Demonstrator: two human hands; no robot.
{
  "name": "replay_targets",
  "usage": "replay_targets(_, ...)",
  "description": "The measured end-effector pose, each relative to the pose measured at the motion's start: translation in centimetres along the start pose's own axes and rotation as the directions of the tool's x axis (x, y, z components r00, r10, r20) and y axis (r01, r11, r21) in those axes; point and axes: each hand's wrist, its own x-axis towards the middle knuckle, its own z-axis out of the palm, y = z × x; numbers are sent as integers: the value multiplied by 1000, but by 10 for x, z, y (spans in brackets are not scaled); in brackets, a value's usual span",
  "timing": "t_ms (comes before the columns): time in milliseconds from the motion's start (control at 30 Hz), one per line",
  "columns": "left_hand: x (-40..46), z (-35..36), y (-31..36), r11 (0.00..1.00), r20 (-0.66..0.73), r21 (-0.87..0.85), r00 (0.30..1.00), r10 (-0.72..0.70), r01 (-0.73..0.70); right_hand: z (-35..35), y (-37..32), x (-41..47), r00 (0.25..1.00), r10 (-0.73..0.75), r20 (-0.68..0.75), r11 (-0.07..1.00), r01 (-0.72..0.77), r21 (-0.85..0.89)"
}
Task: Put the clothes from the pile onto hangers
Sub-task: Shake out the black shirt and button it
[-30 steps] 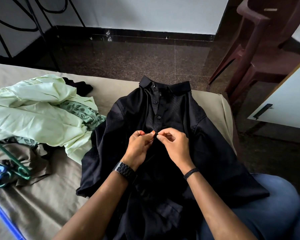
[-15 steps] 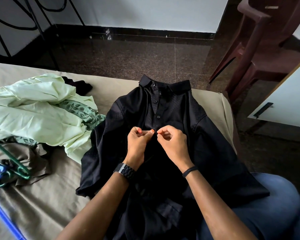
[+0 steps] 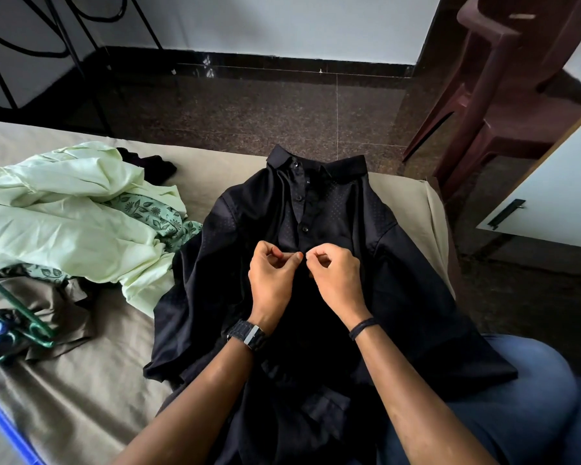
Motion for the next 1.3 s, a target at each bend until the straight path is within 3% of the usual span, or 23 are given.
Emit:
replay_targets(167, -1, -2, -2, 962, 27, -237, 991, -132, 135, 1, 4, -1, 998, 22, 63, 999, -25, 45)
replay_targets(433, 1, -1, 3, 960, 21, -236, 988, -152, 153, 2, -4, -2, 993, -117, 7, 989, 117, -91)
replay_targets(600, 0, -1, 10, 948, 40, -271, 986, -163, 168, 1, 0, -3, 998, -64, -20, 998, 65, 21)
replay_targets(833, 1, -3, 11, 951, 102, -248, 981, -164, 185, 0, 8, -2, 1000, 27, 5, 969, -27, 244)
replay_targets(900, 1, -2, 11, 959, 64, -226, 985, -162, 173, 1, 6, -4, 999, -31, -32, 987, 35, 159)
replay_targets(1067, -4, 1, 9, 999, -41, 39, 999, -12, 14, 4, 1, -6, 983, -169, -75, 985, 167, -43)
replay_targets(1167, -2, -1, 5, 999, -22, 45, 1000, -6, 7, 1, 4, -3, 994, -101, -40, 995, 101, 0)
replay_targets(1300, 0, 0, 6, 982, 15, -142, 993, -121, 122, 3, 8, 0, 994, 97, 48, 971, -105, 214)
